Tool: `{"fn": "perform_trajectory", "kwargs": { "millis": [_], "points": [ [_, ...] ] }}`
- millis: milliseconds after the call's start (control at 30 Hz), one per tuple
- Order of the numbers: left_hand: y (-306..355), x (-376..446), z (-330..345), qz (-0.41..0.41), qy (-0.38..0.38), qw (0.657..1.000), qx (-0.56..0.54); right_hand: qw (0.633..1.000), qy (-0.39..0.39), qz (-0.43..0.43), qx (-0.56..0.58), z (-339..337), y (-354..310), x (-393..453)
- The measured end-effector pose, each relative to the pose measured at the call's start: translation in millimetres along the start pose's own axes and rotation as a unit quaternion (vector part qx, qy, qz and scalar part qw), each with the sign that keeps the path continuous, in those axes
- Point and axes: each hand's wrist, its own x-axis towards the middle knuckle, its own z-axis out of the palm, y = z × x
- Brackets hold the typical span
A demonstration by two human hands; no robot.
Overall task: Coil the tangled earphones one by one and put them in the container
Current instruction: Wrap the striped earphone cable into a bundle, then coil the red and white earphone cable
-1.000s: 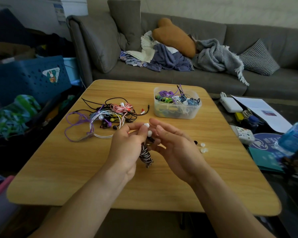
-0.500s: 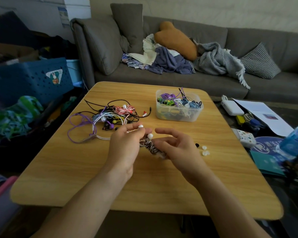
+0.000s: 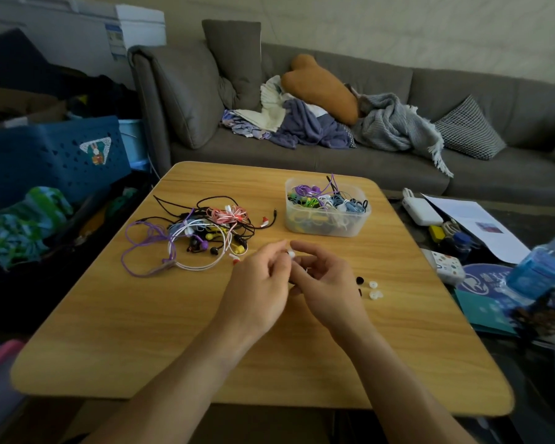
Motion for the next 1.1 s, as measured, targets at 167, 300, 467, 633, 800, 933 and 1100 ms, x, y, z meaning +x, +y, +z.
{"fn": "perform_trajectory", "kwargs": {
  "millis": [167, 300, 467, 633, 800, 933, 1100],
  "points": [
    [-2.0, 1.5, -0.8, 0.066, -0.081, 0.991, 0.083, 0.968, 0.023, 0.154, 0.199, -0.5, -3.7, 9.0],
    [-12.5, 17.2, -9.7, 0.111, -0.04, 0.98, 0.157, 0.938, 0.062, 0.184, 0.288, -20.1, -21.0, 31.3],
    [-34.8, 49.0, -36.2, 0.126, 0.089, 0.951, 0.267, 0.982, 0.187, 0.01, 0.024, -64.8, -65.7, 96.7],
    [-43.5, 60.8, -48.8, 0.08, 0.119, 0.94, 0.31, 0.929, 0.203, -0.015, -0.31, -88.4, -61.2, 165.3],
    [-54.7, 70.5, -58.5, 0.063, 0.134, 0.935, 0.324, 0.892, 0.152, -0.038, -0.424, -84.2, -37.8, 185.8],
    [-61.3, 72.4, -61.0, 0.04, 0.095, 0.932, 0.347, 0.852, 0.108, -0.052, -0.509, -72.2, -24.4, 183.6],
    [-64.6, 73.0, -63.5, -0.02, 0.032, 0.931, 0.363, 0.851, 0.057, -0.04, -0.521, -62.9, -21.6, 174.1]
  ]
}}
